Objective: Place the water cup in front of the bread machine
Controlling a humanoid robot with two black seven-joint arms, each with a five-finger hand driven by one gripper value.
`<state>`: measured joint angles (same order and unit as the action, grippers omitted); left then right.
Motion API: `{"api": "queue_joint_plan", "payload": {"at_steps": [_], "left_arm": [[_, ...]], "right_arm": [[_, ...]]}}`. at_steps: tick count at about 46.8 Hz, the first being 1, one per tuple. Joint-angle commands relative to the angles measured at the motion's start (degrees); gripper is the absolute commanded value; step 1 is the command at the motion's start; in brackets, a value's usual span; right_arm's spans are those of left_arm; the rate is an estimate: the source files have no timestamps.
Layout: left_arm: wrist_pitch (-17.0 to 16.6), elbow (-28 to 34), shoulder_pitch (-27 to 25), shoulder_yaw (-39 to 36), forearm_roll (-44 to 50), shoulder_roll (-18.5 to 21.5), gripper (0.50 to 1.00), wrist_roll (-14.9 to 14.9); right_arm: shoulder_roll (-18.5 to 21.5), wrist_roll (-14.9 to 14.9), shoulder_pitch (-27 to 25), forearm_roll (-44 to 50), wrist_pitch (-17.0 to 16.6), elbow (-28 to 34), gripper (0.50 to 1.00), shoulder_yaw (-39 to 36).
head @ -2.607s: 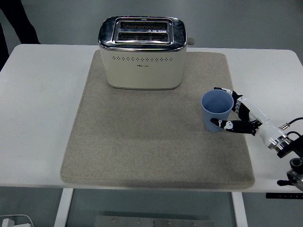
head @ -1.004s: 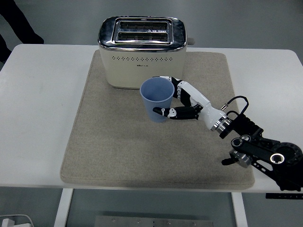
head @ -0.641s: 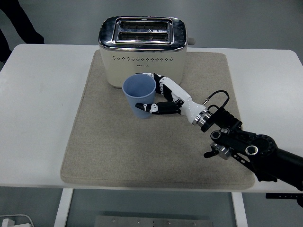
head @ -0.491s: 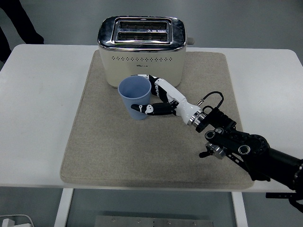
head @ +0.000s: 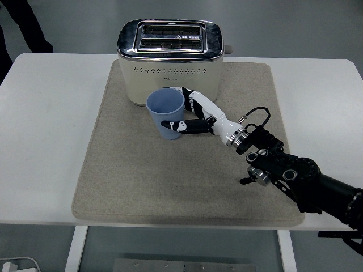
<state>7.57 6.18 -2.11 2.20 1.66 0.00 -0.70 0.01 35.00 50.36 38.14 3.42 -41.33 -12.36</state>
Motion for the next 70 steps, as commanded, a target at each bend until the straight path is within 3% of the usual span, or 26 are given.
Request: {"api": "queue_joint_plan", "payload": {"at_steps": [1, 2, 3, 8, 10, 11, 70], "left_arm": [[-0.01, 0.06, 0.00, 0.00, 0.01, 0.00, 1.000, 0.00], [-0.01, -0.02, 0.00, 0.00, -0.08, 0.00, 1.000, 0.00], [-0.01, -0.03, 0.00, 0.00, 0.01, 0.00, 1.000, 0.00], [-0.01, 0.06, 0.00, 0.00, 0.01, 0.00, 1.000, 0.00], [0.08, -0.02, 0.00, 0.00, 0.01, 0.00, 1.000, 0.00], [-0.01, -0.03, 0.00, 0.00, 0.01, 0.00, 1.000, 0.00], [-0.01, 0.06, 0.00, 0.00, 0.01, 0.00, 1.000, 0.00]], "right_arm": [[-0.01, 0.00, -0.08, 0.00, 0.00, 0.02, 0.500, 0.05], [-0.01, 0.00, -0.08, 0.00, 0.00, 0.02, 0.500, -0.04], [-0.01, 0.00, -0.08, 0.00, 0.00, 0.02, 0.533, -0.04], [-0.01, 0.00, -0.08, 0.00, 0.00, 0.02, 0.755, 0.23], [-0.01, 0.00, -0.08, 0.00, 0.00, 0.02, 0.900, 0.40], [-0.01, 0.00, -0.08, 0.00, 0.00, 0.02, 0.929, 0.40], [-1.06, 0.00, 0.01, 0.00, -1.31, -0.68, 0.930, 0.05]]}}
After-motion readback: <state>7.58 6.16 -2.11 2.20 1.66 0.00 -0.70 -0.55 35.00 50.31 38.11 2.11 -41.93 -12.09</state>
